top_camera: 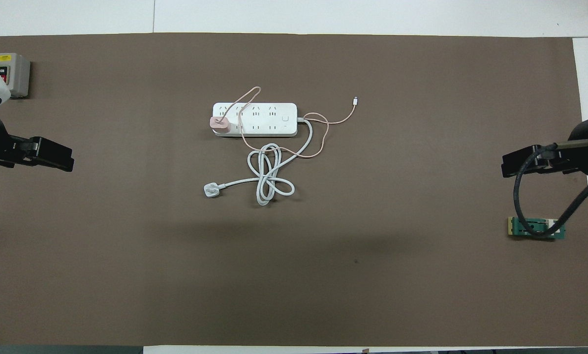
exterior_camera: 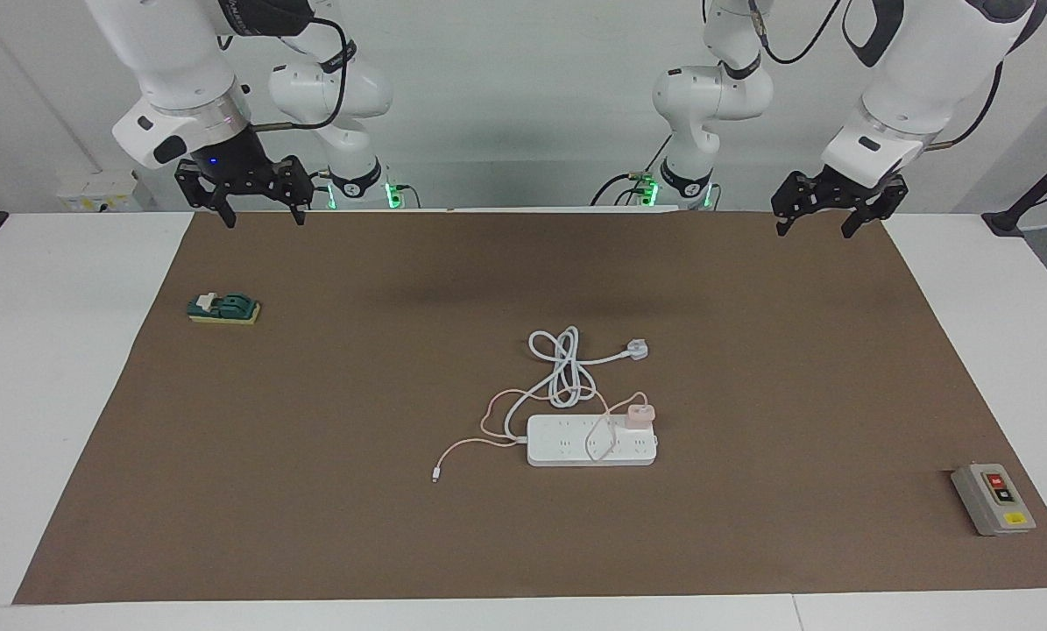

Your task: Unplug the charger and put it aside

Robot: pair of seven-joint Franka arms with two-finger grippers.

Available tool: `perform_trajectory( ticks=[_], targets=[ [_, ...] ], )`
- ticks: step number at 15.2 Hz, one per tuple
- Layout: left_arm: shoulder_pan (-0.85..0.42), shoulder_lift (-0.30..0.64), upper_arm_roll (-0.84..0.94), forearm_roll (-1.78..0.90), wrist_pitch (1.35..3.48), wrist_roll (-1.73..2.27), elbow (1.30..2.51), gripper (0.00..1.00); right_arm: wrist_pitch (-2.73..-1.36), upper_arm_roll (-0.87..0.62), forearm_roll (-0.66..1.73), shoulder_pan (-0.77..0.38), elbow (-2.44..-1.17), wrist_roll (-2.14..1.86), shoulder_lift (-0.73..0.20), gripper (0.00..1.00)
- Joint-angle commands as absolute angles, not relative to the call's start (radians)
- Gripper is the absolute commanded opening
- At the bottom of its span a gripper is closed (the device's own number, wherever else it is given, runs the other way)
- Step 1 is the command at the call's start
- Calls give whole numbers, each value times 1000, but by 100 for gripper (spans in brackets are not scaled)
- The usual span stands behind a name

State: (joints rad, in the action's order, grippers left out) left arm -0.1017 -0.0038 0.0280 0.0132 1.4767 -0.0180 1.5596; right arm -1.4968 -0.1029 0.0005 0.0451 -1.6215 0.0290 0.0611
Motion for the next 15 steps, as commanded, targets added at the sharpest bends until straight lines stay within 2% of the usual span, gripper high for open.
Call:
perform_trajectory(
  ticks=[1,15],
  targets=[
    [-98,-38,29,9,1503,-8,1603,100,-1509,-106,20,57,-1641,38,81,100],
    [-97,-57,26,14,1522,-9,1632,100,-1537,-104,8,54,-1641,41,80,100]
  ],
)
